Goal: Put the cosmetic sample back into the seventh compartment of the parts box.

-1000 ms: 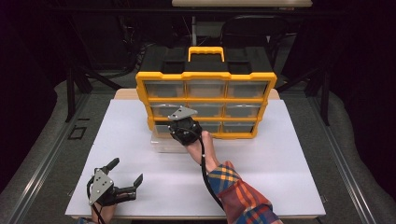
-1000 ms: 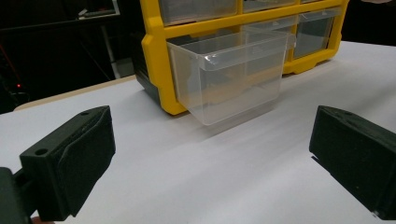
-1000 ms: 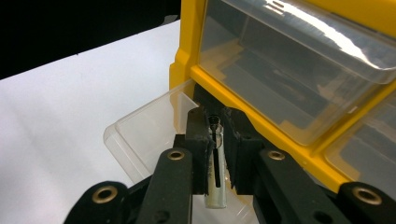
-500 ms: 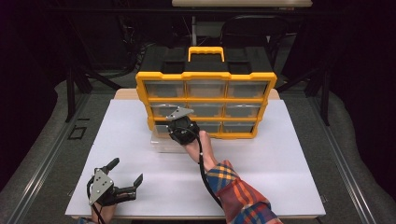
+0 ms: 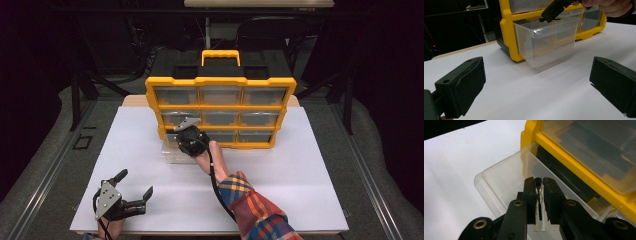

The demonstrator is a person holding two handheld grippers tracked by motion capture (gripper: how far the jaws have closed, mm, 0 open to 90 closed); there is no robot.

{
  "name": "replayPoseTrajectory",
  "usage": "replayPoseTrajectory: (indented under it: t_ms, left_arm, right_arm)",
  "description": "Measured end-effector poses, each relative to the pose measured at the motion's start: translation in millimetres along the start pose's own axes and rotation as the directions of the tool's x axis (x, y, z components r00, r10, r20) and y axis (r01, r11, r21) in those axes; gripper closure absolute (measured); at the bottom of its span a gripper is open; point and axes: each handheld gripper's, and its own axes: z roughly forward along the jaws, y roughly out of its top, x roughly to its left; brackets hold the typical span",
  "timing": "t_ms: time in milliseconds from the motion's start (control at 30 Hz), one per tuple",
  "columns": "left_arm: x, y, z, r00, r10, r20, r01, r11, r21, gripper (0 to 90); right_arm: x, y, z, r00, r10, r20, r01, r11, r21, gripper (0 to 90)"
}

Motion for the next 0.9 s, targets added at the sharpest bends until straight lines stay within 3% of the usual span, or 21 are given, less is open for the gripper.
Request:
replayPoseTrajectory:
  t_ms: [300, 367, 733, 900]
  left_arm:
    - [-0.2, 0.1, -0.5, 1.0, -0.001, 0.0, 0.001, 1.0, -0.004, 0.3]
    - [0.1, 0.1, -0.6, 1.0, -0.002, 0.0, 0.002, 1.0, -0.003, 0.3]
    - [-0.8, 1.0, 1.5, 1.0, 0.001, 0.002, -0.001, 1.0, -0.002, 0.3]
    - [-0.2, 0.6, 2.5, 1.0, 0.001, 0.001, -0.001, 1.0, 0.0, 0.3]
  right_arm:
    - [0.5, -1.1, 6.2, 1.0, -0.009, -0.004, 0.009, 0.999, 0.033, 79.0]
    - [-0.1, -0.7, 5.3, 1.0, 0.005, 0.007, -0.005, 1.0, 0.026, 68.6]
    - [-9.4, -6.9, -21.5, 0.9981, 0.011, -0.06, -0.011, 1.0, 0.002, 26.4]
    - [-12.4, -13.5, -34.6, 0.996, -0.011, -0.088, 0.011, 1.0, 0.005, 13.7]
